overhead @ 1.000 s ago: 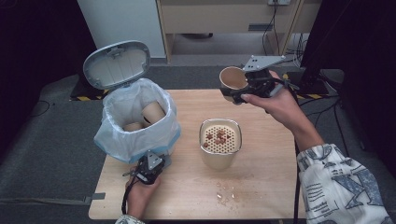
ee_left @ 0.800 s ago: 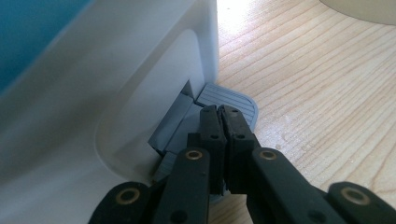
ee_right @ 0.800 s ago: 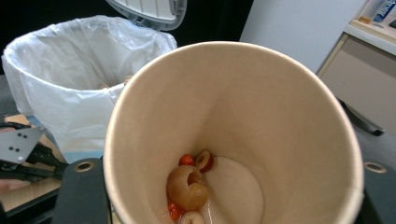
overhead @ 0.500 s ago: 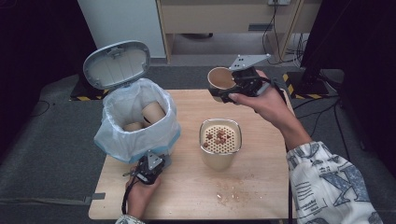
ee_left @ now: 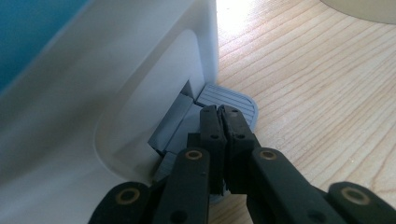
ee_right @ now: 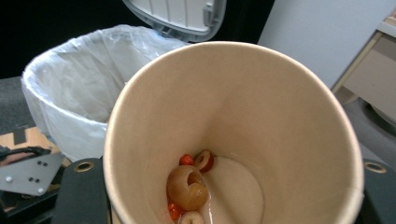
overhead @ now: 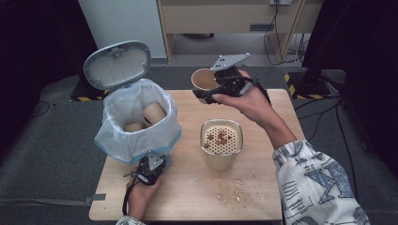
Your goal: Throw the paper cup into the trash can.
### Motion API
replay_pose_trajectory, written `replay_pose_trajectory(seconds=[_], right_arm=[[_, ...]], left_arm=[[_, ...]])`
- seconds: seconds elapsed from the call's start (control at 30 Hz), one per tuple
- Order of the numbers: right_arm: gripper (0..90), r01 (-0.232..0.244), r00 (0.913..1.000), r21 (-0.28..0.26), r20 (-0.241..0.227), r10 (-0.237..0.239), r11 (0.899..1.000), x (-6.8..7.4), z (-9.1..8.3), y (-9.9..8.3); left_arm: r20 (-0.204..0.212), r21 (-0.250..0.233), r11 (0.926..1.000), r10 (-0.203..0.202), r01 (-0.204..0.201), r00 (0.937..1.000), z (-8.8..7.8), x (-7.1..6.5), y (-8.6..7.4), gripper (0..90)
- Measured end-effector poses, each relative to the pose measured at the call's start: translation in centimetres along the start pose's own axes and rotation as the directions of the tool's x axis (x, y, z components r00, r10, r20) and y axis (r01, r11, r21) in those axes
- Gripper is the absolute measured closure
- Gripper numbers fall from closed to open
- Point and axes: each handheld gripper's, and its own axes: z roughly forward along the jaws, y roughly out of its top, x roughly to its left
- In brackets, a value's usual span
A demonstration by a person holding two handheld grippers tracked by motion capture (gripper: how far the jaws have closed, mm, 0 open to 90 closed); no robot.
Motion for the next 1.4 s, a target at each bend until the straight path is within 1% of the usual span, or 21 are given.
replay_pose_trajectory(seconds=[0.33, 0.5, 0.7, 0.87, 1.03, 1.27, 1.4], right_arm=[[31.0, -0.011, 0.9992, 0.001, -0.037, 0.011, 1.000, 1.0, 1.5, 0.9], [31.1, -0.029, 0.9980, -0.016, -0.057, 0.029, 0.999, 1.5, 2.1, 1.6], [31.1, -0.042, 0.9964, -0.014, -0.074, 0.041, 0.999, 2.0, 2.7, 2.2], [30.8, -0.046, 0.9951, -0.011, -0.088, 0.045, 0.999, 2.6, 3.8, 2.5], [30.3, -0.070, 0.9904, -0.009, -0.120, 0.068, 0.998, 3.3, 5.1, 2.9], [30.2, -0.092, 0.9833, -0.008, -0.158, 0.090, 0.996, 4.1, 7.0, 3.2], [30.0, -0.093, 0.9801, -0.006, -0.177, 0.091, 0.996, 4.8, 8.0, 3.4]], left_arm=[[-0.001, 0.000, 1.0000, 0.001, -0.001, 1.0000, 0.0, 0.0, 0.0, 87.2], [-0.002, 0.001, 1.0000, 0.002, -0.002, 1.0000, 0.0, 0.0, 0.0, 87.2], [-0.002, 0.002, 1.0000, 0.003, -0.003, 1.0000, 0.0, 0.0, 0.0, 87.2], [-0.004, 0.001, 1.0000, 0.003, -0.003, 1.0000, 0.0, 0.0, 0.0, 87.2], [-0.005, 0.001, 1.0000, 0.005, -0.005, 1.0000, 0.0, -0.1, 0.0, 87.2], [-0.004, 0.001, 1.0000, 0.004, -0.004, 1.0000, 0.0, 0.0, 0.0, 87.2], [-0.002, 0.000, 1.0000, 0.002, -0.002, 1.0000, 0.0, 0.0, 0.0, 87.2]])
